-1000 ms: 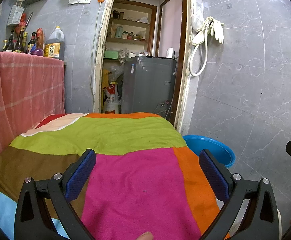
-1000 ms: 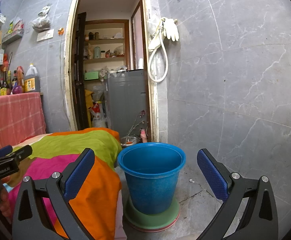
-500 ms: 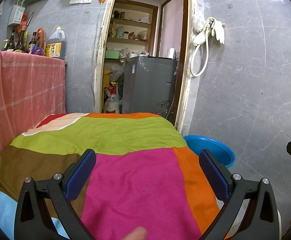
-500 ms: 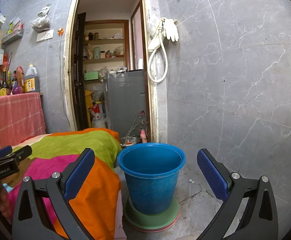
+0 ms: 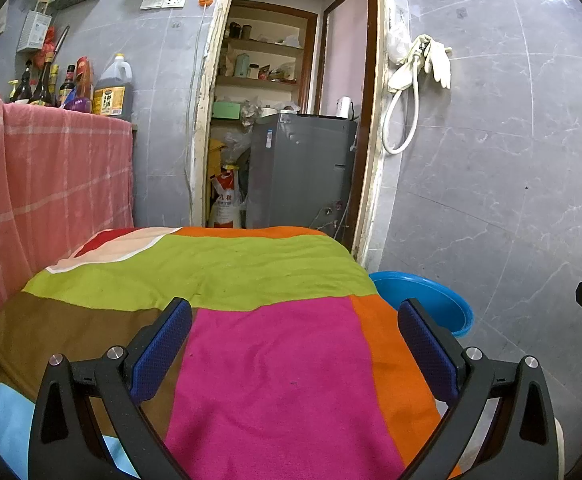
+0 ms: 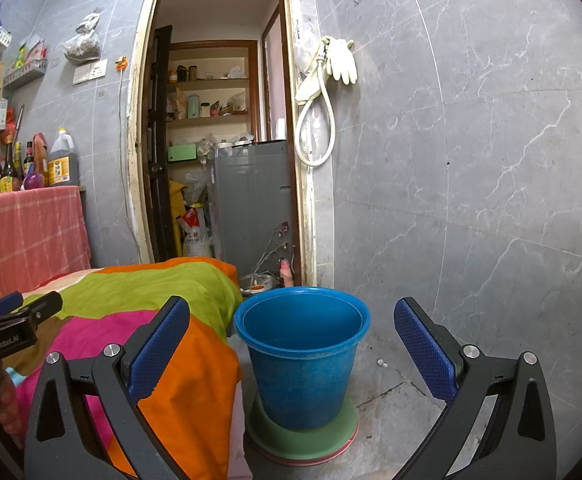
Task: Collect trash
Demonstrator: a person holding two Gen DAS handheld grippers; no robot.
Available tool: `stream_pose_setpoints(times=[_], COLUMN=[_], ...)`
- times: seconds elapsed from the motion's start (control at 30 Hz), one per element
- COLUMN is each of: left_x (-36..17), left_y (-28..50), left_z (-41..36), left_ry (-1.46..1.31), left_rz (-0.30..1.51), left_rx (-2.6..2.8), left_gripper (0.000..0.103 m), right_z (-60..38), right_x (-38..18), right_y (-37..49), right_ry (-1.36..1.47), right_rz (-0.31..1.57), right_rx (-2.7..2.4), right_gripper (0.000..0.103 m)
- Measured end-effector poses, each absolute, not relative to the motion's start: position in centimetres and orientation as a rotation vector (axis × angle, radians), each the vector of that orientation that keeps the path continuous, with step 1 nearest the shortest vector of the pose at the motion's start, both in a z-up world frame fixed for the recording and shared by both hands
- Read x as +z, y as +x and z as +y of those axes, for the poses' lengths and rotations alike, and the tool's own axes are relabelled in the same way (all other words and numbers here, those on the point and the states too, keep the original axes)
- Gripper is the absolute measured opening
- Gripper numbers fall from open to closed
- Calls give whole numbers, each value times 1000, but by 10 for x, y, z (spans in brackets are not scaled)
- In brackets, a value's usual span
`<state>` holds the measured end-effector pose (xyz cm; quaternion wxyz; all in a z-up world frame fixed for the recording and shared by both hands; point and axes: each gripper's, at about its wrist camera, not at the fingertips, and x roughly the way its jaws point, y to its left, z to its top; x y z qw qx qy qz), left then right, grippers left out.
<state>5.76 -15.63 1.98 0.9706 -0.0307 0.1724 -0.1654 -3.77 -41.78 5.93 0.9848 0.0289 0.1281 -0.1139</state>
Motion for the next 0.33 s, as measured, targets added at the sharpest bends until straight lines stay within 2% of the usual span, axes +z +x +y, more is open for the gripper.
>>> stream_pose_setpoints(times=[0.33], left_x=[19], left_y=[58], left_z=[-156], left_ry=[-62], left_rz=[350], left_rx=[-334], left_gripper=[101], right_z=[-417], right_x=[59], right_y=[-38], right_ry=[60], right_rz=[258], right_rx=[-229], right_gripper=[103])
